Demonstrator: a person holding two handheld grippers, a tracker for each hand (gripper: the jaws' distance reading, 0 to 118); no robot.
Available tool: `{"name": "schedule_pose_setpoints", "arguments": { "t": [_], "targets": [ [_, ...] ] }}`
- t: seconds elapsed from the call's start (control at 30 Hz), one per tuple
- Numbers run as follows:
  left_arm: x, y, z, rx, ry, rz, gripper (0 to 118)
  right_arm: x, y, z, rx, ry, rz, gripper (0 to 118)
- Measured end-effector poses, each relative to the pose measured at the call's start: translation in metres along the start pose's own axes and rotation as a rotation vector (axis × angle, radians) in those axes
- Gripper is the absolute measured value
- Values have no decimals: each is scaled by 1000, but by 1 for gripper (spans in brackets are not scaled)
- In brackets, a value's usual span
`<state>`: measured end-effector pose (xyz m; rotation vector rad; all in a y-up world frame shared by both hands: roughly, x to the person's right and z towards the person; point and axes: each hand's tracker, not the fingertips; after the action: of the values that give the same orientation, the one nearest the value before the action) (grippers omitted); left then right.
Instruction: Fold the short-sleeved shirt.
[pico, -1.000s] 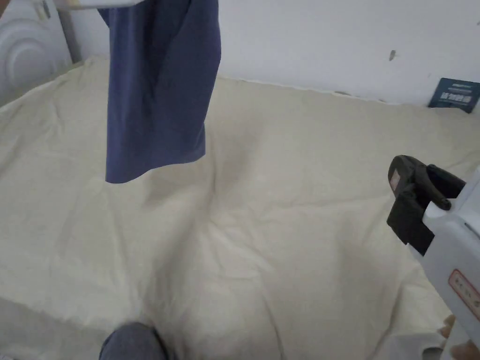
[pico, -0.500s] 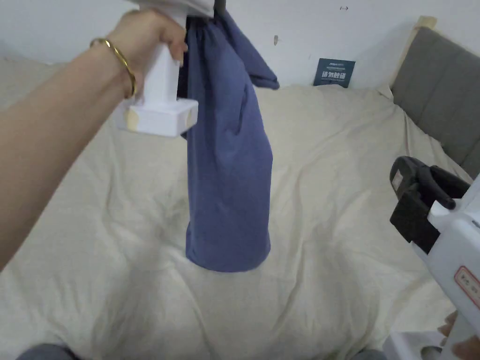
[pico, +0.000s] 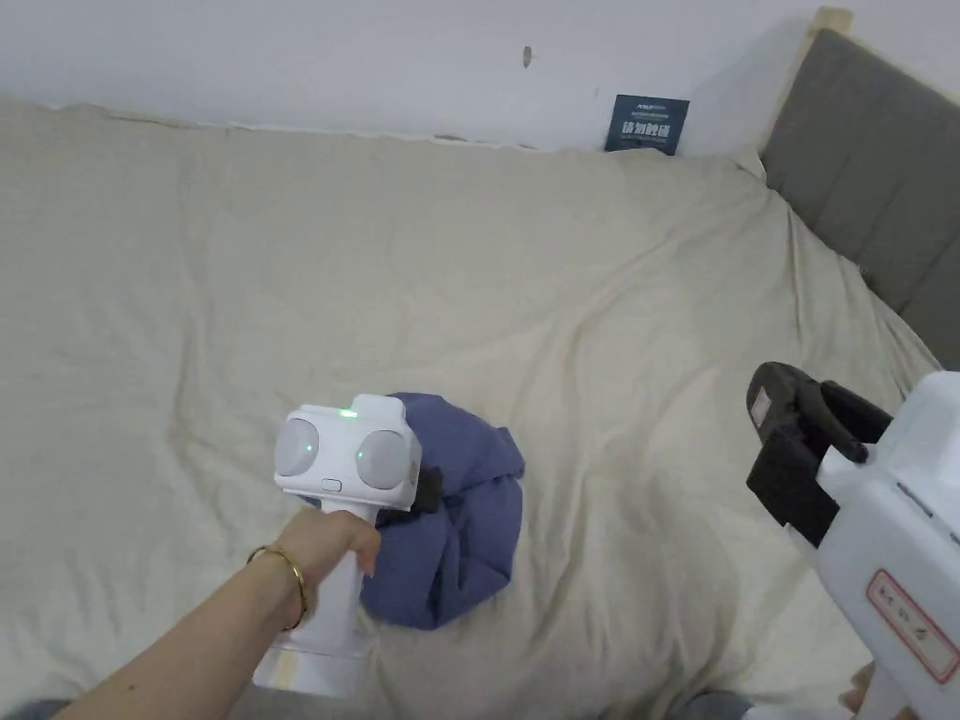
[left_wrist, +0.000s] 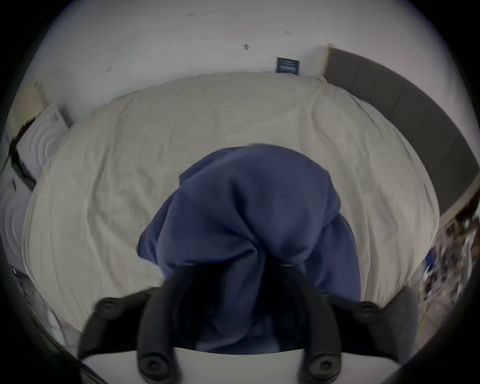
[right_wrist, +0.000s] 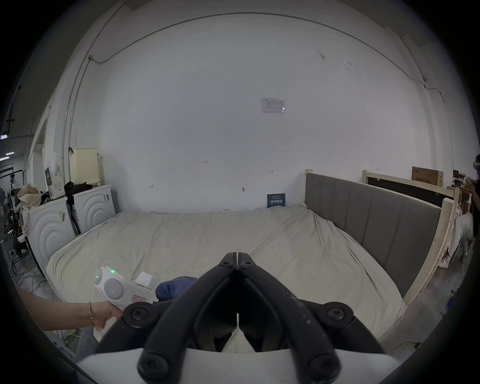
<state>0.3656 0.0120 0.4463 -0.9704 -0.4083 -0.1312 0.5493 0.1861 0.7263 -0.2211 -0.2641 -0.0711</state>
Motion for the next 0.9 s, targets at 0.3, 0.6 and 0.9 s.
{"name": "schedule_pose_setpoints", "arguments": {
  "t": [0.3,0.6,0.9],
  "targets": [
    [-55,56,141,544,3,77,118,-22,4,-24,10,59,15,1],
    [-73,-7,225,999,301,-5,118,-45,8,-55,91,58,5,1],
    [-80,-52,211,890,291,41,14,-52,1,-59,64,68,-2,1]
  ]
}}
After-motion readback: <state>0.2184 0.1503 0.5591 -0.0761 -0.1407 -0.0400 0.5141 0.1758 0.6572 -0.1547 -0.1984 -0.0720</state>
